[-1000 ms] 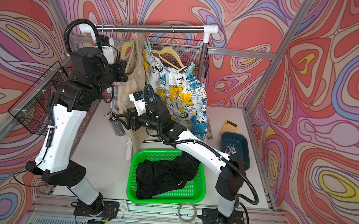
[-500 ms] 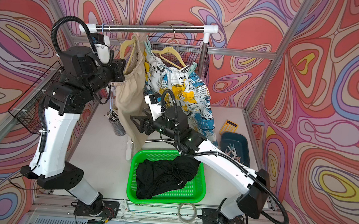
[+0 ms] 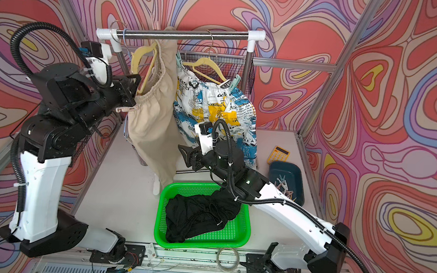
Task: Remove the clothespins securing shorts to the hanger
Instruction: Pick up the hanger from the clothesline.
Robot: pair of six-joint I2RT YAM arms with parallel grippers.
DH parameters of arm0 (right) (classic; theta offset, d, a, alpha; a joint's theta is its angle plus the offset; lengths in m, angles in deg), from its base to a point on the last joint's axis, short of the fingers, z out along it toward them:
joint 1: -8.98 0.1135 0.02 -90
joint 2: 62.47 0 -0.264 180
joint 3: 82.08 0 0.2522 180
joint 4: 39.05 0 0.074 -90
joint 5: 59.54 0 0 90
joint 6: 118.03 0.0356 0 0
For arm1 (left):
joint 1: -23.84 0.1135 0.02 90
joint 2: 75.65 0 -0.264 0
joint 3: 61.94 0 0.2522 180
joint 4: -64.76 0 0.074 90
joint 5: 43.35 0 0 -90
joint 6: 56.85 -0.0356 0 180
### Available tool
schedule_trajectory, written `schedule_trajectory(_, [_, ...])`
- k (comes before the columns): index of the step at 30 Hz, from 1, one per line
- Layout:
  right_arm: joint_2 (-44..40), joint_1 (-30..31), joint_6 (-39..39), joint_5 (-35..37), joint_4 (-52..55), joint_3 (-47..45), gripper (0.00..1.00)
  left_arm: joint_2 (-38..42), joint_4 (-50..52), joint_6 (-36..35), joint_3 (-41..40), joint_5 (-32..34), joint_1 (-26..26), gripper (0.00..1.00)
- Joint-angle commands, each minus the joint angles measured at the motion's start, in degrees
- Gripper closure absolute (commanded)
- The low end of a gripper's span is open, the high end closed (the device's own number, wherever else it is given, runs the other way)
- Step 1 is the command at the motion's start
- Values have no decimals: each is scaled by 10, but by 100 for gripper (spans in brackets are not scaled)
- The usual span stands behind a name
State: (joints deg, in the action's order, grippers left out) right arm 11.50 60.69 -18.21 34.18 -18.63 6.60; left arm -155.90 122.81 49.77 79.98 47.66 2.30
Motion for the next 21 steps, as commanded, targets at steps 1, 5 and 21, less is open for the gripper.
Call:
schedule_trajectory(1, [-27, -6, -23, 44, 24, -6, 27, 64, -33, -1, -34, -13, 0, 100])
schedule_trajectory(5, [-41, -16, -25, 55, 32, -10, 27, 116, -4, -1, -65, -31, 0, 100])
schedule_trajectory(21, [-27, -85, 9, 24, 54, -6, 27, 225, 139, -31, -83, -124, -1, 100])
